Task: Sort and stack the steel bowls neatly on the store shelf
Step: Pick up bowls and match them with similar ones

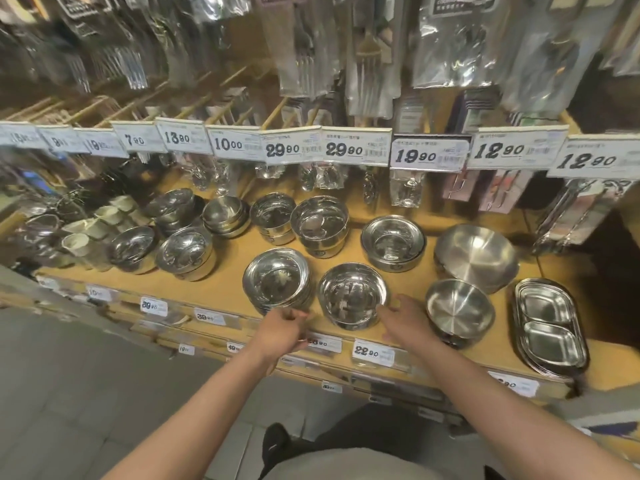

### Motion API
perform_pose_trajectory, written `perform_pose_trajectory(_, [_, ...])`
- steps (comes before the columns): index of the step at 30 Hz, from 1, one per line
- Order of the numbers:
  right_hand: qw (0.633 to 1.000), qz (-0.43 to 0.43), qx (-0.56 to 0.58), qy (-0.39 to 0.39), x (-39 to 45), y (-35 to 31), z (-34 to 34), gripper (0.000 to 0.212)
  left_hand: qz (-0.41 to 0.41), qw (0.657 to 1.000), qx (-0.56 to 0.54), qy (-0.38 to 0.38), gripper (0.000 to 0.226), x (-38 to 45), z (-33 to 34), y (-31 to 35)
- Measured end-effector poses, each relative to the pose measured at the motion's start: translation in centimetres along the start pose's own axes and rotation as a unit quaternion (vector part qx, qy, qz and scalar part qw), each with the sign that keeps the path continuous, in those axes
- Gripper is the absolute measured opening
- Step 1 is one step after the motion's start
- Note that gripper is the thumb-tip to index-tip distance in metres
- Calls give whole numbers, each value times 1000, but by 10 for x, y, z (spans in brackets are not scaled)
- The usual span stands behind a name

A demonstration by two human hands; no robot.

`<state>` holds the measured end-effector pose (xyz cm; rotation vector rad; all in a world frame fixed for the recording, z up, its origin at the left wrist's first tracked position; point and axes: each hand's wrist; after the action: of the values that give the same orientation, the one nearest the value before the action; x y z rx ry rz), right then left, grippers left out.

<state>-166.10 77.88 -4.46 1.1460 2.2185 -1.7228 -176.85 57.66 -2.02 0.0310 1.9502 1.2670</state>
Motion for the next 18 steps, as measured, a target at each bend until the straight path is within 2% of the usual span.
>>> perform_pose_trajectory(5, [996, 19, 81, -2, 23, 4, 15, 32, 3, 999, 34, -22, 9, 6, -4, -6])
perform_pose_trajectory(9, [984, 55, 168, 14, 26, 8, 25, 35, -2, 997, 41, -66, 10, 15, 4, -2])
perform_pose_trajectory(13, [948, 115, 295, 16, 16, 16, 32, 29, 15, 992, 84, -91, 31, 26, 21, 8])
perform_pose_trajectory(16, [941, 130, 310, 37, 5, 20, 33, 26, 41, 989, 118, -76, 38, 37, 33, 12])
perform_pose_trajectory(18, [954, 133, 266, 41, -1, 22, 28, 30, 57, 986, 148, -58, 41, 42, 39, 14])
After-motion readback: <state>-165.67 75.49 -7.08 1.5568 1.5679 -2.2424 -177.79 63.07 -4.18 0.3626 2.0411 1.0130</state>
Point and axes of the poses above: each hand's wrist, its own x-axis towards the middle knuckle, its own z-axis out of the palm, y = z × x, and after that the axes turned 6 degrees about -y, right-handed
